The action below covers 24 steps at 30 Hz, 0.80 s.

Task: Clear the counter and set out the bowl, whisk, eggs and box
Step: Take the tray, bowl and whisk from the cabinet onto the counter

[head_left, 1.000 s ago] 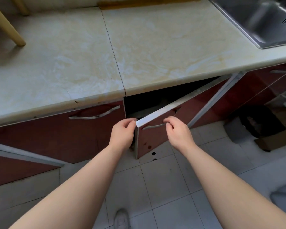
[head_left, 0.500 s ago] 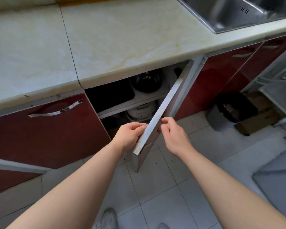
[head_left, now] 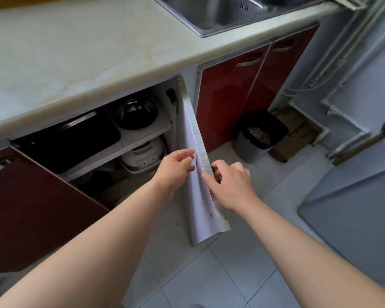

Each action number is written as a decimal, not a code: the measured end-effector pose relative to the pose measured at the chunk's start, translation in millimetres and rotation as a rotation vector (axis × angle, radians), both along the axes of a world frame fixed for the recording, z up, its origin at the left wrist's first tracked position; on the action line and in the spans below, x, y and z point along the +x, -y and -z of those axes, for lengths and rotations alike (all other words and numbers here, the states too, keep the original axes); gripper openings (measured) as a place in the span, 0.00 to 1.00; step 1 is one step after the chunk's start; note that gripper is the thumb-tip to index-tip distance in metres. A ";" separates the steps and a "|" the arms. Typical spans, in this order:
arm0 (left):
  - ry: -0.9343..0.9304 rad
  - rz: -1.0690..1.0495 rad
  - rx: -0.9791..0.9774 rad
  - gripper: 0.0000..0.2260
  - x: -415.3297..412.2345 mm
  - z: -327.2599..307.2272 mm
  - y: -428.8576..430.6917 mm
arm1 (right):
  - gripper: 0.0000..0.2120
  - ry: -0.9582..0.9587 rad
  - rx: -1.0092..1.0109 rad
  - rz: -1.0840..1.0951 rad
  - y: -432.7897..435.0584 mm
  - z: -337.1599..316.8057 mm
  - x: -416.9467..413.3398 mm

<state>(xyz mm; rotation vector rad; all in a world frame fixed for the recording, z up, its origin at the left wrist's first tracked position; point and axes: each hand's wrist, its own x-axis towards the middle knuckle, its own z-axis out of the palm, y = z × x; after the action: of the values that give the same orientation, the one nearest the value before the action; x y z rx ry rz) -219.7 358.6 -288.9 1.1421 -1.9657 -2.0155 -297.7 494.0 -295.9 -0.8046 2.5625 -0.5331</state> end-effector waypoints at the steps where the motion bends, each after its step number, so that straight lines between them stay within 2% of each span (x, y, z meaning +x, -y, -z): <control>1: -0.005 -0.009 -0.004 0.15 -11.4 -1.1 -2.1 | 0.17 -0.001 -0.002 0.013 -6.3 0.9 -8.6; 8: -0.028 -0.027 -0.011 0.18 -87.5 -1.0 -18.7 | 0.08 -0.078 -0.101 0.154 -43.4 -13.5 -65.9; 18: -0.008 0.005 -0.043 0.20 -157.2 -5.2 -24.5 | 0.18 -0.283 -0.043 0.262 -45.2 -14.1 -138.8; 21: -0.015 0.002 -0.040 0.19 -168.4 -4.8 -23.8 | 0.18 -0.311 -0.027 0.267 -42.7 -13.0 -152.2; 24: -0.006 -0.019 -0.051 0.18 -171.6 -0.8 -20.1 | 0.13 -0.373 -0.026 0.240 -41.0 -6.3 -151.9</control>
<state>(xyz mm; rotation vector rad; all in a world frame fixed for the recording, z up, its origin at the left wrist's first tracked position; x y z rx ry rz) -391.3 378.6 -288.1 1.1381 -1.9834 -1.9459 -449.5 534.9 -289.5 -0.6578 3.0268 -0.5293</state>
